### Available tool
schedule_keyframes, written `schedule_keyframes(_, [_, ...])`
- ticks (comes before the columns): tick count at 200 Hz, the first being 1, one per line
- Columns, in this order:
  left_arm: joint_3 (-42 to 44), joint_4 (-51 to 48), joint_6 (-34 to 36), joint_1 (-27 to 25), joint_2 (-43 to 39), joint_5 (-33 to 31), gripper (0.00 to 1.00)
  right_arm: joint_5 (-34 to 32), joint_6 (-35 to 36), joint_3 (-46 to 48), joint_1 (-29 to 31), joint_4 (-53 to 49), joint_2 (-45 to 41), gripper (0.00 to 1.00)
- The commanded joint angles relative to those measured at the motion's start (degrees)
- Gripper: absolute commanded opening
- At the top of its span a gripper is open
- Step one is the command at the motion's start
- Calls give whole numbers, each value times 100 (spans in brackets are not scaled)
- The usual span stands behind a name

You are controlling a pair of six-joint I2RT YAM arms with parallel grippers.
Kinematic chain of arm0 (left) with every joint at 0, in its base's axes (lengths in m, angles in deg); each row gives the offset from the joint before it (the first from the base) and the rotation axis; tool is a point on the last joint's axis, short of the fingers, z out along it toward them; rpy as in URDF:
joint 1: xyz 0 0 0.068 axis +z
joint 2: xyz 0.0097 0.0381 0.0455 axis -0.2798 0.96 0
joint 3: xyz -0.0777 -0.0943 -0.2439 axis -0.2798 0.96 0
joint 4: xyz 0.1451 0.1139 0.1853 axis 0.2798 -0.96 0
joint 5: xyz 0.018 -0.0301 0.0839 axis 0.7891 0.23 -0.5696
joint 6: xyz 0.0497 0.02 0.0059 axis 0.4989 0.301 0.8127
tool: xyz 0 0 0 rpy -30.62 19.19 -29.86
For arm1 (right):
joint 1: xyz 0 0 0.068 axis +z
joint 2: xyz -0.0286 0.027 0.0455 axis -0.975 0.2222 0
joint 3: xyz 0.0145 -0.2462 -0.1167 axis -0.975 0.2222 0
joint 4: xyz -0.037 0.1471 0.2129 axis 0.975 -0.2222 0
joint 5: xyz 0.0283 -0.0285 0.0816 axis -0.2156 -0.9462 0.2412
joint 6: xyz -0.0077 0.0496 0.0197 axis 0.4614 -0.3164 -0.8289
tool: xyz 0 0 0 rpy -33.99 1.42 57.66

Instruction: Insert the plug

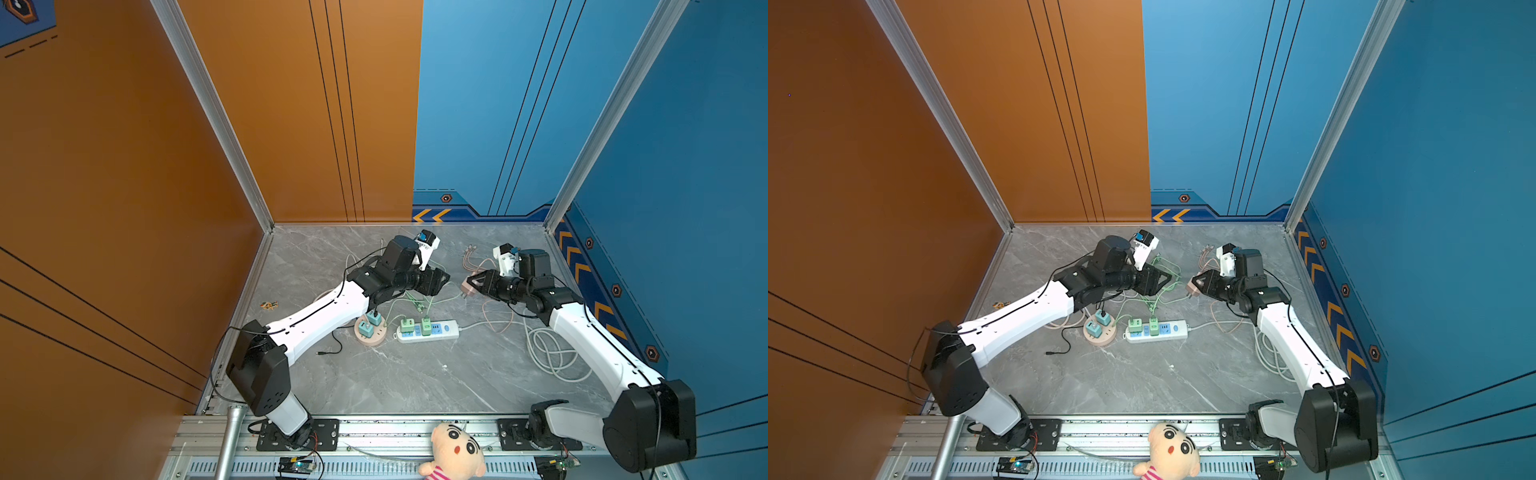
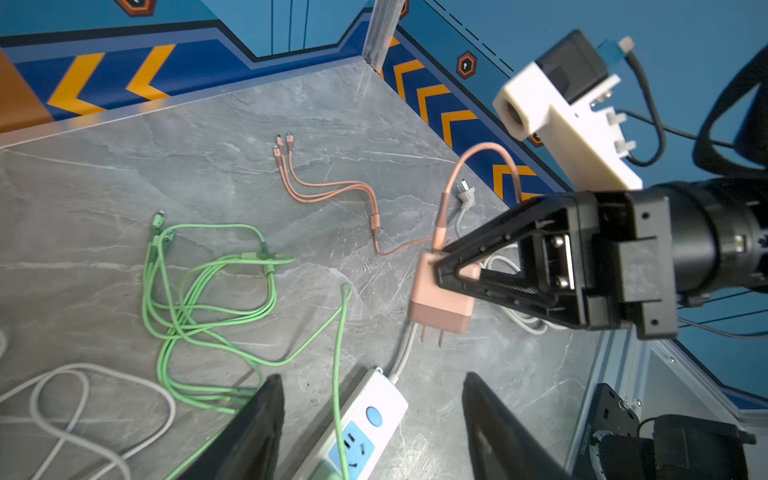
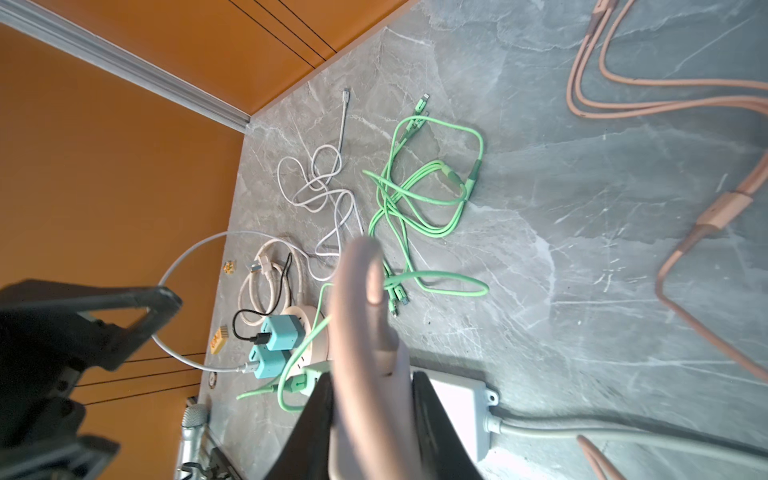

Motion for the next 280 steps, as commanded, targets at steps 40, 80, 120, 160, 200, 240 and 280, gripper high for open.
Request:
schedule_keyframes(40, [522, 42, -144, 341, -759, -368, 69, -133, 1362, 498, 478, 608, -417, 2])
schedule_keyframes(80, [804, 19, -153, 460, -1133, -404, 69, 372, 2478, 641, 519, 839, -230, 0])
schedule_keyframes(120, [1127, 4, -153, 554, -1409, -469, 69, 1134, 3413, 1620, 580, 2467, -621, 0])
schedule_keyframes(160, [1247, -60, -144, 690, -1467, -440, 69, 1455, 4386, 1676, 734, 2407, -250, 0])
schedule_keyframes(200, [1340, -16, -227, 764, -1473, -356, 68, 1390, 4621, 1544, 1101, 2839, 585, 0])
schedule_keyframes(240, [1464, -17, -267, 818, -1574, -342, 67, 1619, 4771, 1475, 1051, 3014, 953, 0])
schedule_keyframes(280, [1375, -26, -311, 882, -1507, -210, 66, 2399, 4853, 1257, 788, 2992, 1327, 0])
